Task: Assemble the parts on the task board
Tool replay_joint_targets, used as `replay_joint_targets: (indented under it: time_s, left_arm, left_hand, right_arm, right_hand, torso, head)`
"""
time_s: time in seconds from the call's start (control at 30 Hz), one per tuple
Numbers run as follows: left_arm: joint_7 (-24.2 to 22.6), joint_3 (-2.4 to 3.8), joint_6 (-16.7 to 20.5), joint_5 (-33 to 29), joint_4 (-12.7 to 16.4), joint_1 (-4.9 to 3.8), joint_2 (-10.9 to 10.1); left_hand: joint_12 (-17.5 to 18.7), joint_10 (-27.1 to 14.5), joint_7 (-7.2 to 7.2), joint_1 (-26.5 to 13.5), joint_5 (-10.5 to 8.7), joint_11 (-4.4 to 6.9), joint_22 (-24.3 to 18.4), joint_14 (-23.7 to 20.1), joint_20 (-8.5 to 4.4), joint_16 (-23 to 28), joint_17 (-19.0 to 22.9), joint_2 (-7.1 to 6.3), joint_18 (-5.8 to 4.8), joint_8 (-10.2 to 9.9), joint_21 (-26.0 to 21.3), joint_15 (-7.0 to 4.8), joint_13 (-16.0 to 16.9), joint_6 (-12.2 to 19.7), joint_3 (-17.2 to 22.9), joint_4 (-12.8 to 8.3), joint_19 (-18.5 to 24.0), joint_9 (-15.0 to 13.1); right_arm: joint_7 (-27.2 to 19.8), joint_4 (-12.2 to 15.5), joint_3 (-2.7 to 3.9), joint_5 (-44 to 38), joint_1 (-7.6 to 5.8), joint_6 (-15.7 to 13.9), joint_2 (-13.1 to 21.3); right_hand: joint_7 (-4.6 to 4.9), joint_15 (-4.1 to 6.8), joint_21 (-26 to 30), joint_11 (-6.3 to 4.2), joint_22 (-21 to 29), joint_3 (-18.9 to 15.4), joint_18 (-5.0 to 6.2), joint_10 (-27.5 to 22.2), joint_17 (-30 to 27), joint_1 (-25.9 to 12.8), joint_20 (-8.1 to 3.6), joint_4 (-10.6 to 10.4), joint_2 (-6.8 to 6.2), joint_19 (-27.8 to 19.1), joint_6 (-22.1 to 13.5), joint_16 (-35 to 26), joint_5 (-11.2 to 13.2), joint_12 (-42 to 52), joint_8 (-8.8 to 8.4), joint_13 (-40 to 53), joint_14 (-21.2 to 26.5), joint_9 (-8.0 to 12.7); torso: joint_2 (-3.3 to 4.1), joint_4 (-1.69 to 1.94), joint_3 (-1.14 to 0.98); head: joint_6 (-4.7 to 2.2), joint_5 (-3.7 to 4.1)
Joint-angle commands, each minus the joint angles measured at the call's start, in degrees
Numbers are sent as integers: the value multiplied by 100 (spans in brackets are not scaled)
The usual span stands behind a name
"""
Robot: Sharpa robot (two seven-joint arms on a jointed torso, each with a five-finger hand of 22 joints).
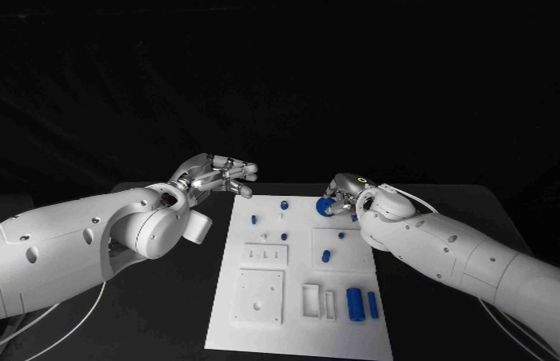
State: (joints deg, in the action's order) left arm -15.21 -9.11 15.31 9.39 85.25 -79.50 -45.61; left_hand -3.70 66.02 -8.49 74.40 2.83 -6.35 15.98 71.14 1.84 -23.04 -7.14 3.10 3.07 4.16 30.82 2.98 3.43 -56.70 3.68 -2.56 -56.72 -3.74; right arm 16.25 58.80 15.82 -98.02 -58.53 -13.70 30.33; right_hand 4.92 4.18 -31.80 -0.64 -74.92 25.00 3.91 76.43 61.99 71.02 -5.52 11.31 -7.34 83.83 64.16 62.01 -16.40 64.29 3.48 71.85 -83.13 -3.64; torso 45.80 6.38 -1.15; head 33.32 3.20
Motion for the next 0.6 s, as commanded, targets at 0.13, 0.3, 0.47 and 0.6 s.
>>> replay_joint_targets:
  time_s: [0.13,0.3,0.47,0.6]
  left_arm:
    - [-35,3,-78,20,3,-3,2]
    - [-35,3,-65,20,-6,-3,-5]
    - [-37,3,-59,20,-10,-4,-7]
    - [-35,3,-56,20,-9,-4,-10]
  left_hand:
    - [18,-38,1,-35,26,11,-5,0,-8,-21,-7,-6,37,-19,21,-16,-5,28,3,4,30,6]
    - [19,-39,1,-23,26,11,-8,1,-9,-22,-8,-4,37,-19,23,-17,-5,27,7,-2,30,5]
    - [19,-39,1,-23,26,11,-8,1,-9,-22,-8,-4,37,-19,23,-17,-5,27,7,-2,30,5]
    - [19,-39,1,-23,26,11,-8,1,-9,-22,-8,-4,37,-19,23,-17,-5,27,7,-2,30,5]
  right_arm:
    - [171,363,2,-418,-5,-603,73]
    - [155,699,2,-419,-6,-967,127]
    - [145,929,0,-456,-6,-1077,123]
    - [139,1032,-52,-482,-6,-1053,87]
  right_hand:
    - [-33,54,-1,-38,-357,27,23,19,-11,-63,-42,-28,-28,203,250,-20,-93,-21,7,-10,-18,-13]
    - [-33,62,-74,-39,-371,43,20,22,-25,-65,-51,-70,-62,215,243,-35,-122,-39,10,-21,-16,-14]
    - [-35,62,-78,-39,-371,41,19,22,-24,-67,-50,-74,-61,216,250,-34,-119,-38,12,-21,-17,-15]
    - [-40,66,-102,-43,-374,23,15,23,-32,-59,-54,-107,-68,218,263,-42,-115,-42,9,-22,-16,-14]
  torso:
    - [-2,3,9]
    - [0,2,5]
    - [5,11,12]
    - [9,4,3]
  head:
    - [-27,-15]
    - [-29,-34]
    - [-30,-46]
    - [-27,-68]
